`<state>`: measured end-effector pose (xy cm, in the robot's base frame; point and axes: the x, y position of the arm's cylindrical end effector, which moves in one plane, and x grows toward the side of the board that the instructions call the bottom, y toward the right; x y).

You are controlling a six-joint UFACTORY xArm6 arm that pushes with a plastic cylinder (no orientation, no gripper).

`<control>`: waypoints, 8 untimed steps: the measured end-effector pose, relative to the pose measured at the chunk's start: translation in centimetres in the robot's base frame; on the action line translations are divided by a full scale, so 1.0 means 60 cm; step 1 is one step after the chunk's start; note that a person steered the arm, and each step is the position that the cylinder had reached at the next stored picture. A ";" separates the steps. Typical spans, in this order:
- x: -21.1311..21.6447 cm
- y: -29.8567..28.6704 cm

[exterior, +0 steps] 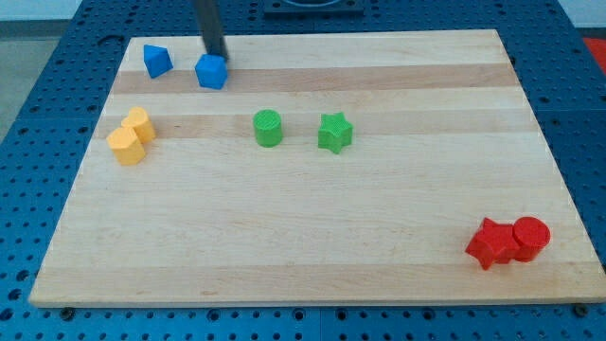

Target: Point at green circle

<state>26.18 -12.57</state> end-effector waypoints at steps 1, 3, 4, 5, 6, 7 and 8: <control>-0.021 0.016; -0.114 -0.085; -0.117 -0.132; -0.118 -0.098; -0.117 0.006; -0.092 0.152; -0.062 0.311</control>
<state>22.48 6.08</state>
